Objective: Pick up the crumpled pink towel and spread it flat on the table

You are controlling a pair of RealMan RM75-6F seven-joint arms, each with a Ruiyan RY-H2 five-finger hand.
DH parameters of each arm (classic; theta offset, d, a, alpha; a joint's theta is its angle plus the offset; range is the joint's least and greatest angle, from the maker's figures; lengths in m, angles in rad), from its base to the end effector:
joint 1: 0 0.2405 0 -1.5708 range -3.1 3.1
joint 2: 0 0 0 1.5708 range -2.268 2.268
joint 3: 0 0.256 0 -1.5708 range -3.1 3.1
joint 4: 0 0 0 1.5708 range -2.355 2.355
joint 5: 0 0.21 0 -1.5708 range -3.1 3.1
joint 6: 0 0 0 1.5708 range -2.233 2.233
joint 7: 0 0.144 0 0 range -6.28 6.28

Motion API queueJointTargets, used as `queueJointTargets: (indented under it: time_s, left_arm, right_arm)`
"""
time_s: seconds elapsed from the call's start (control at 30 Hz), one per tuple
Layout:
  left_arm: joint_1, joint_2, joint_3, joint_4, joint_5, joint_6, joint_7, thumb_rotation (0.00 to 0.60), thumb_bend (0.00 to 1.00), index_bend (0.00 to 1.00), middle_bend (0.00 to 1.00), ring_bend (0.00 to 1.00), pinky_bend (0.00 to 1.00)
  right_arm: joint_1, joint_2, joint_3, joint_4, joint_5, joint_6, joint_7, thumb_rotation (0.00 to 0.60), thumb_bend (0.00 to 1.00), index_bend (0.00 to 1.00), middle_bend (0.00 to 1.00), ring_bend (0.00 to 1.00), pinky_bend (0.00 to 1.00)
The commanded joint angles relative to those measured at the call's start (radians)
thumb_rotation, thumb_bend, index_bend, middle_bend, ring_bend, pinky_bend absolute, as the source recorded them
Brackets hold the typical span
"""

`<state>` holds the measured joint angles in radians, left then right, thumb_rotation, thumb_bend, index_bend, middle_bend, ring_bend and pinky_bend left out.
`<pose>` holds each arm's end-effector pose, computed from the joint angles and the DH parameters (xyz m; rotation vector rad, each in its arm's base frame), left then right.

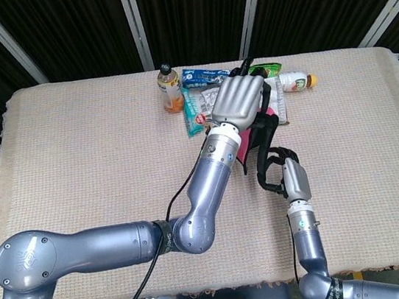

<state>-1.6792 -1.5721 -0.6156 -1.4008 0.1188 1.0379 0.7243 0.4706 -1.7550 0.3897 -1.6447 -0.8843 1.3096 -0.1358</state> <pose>0.2062 0.4051 0.0376 -1.7461 -1.0073 -1.2777 -0.1651 -0.3035 -0.0091 0.9708 -1.5751 1.2664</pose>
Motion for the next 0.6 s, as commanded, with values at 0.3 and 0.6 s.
queueJointTargets:
  time_s: [0.3, 0.6]
  left_arm:
    - [0.012, 0.008, 0.008, -0.006, 0.002, -0.006, -0.006, 0.6, 0.4, 0.71, 0.21, 0.04, 0.16]
    - [0.05, 0.041, 0.02, -0.054, 0.004, -0.013, -0.022, 0.6, 0.4, 0.71, 0.21, 0.04, 0.16]
  right_arm:
    - [-0.005, 0.011, -0.004, -0.003, -0.016, -0.016, 0.015, 0.6, 0.87, 0.81, 0.25, 0.12, 0.03]
    - [-0.002, 0.036, 0.026, -0.003, -0.028, -0.018, 0.032, 0.6, 0.88, 0.81, 0.25, 0.12, 0.03]
